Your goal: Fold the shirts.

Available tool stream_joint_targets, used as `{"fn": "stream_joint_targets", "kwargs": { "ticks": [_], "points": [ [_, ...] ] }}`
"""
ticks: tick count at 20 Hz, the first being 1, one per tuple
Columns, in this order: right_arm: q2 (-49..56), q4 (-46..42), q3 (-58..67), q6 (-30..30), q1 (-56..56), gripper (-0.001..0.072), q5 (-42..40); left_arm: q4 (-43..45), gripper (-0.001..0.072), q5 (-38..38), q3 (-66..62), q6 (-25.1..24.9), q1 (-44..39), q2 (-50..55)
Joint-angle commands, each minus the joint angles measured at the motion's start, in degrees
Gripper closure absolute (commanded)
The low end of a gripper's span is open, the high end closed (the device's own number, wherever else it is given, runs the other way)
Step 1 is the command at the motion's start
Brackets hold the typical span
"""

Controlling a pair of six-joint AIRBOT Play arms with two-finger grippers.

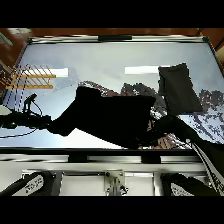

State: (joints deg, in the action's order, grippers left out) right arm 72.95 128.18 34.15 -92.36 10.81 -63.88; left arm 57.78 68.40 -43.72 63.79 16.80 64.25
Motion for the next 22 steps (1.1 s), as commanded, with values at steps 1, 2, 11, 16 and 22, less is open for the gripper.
{"fn": "stream_joint_targets", "kwargs": {
  "ticks": [1,2,11,16,22],
  "points": [
    [-0.2,4.2,3.0,-0.7,2.1,0.0651,2.0,-0.5,0.0679,1.3,-3.7,-0.2,0.0,-1.5],
    [-1.3,3.9,5.6,-2.1,1.7,0.0651,0.9,-1.0,0.0679,1.3,-6.3,-0.1,0.0,-2.6],
    [-27.3,-24.0,54.9,-7.0,0.7,0.0651,8.9,-12.4,0.0678,-16.5,-54.7,2.7,0.0,-17.2],
    [-33.3,-27.5,69.4,-1.9,0.7,0.0651,11.1,-12.4,0.0679,-30.1,-67.8,7.0,0.0,-23.1],
    [-34.9,-28.5,69.6,-0.5,0.7,0.0651,3.1,-5.5,0.0679,-25.6,-67.8,7.4,0.0,-25.6]
  ]
}}
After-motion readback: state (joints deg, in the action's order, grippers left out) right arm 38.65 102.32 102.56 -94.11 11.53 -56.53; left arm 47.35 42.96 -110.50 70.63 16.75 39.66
